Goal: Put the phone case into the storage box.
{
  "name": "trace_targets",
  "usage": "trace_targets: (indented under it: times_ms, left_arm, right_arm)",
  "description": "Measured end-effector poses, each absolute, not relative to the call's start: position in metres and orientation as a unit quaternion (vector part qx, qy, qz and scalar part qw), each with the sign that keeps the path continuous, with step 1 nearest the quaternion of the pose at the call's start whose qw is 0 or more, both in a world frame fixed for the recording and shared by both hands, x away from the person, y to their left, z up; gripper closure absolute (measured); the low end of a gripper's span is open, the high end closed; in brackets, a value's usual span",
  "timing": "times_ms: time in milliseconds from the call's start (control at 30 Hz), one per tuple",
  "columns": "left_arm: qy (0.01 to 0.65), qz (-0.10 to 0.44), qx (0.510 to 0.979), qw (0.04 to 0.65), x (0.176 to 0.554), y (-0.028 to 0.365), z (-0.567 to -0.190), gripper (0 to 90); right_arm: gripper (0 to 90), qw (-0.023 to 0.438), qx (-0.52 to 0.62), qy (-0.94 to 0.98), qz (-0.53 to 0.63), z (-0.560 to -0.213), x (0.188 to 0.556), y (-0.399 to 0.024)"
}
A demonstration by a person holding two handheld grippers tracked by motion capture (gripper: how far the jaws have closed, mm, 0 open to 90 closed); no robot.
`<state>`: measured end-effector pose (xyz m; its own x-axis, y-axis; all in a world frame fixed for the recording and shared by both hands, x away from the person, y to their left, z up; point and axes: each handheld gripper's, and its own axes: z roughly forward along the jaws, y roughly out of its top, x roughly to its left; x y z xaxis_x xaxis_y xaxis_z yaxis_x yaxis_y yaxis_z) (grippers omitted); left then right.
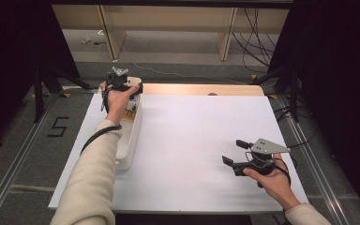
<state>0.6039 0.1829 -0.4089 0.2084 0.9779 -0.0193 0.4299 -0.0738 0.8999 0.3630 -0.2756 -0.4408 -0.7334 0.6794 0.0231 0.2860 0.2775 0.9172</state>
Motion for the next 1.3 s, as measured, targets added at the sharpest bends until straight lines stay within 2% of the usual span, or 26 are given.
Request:
trace_targets:
  times_ms: [1300]
  left_arm:
    - [0.541, 0.322, 0.653, 0.421, 0.6009, 0.1853, -0.413, 9.4]
  right_arm:
    - [16.0, 0.191, 0.311, 0.777, 0.513, -0.4409, 0.3628, -0.2752]
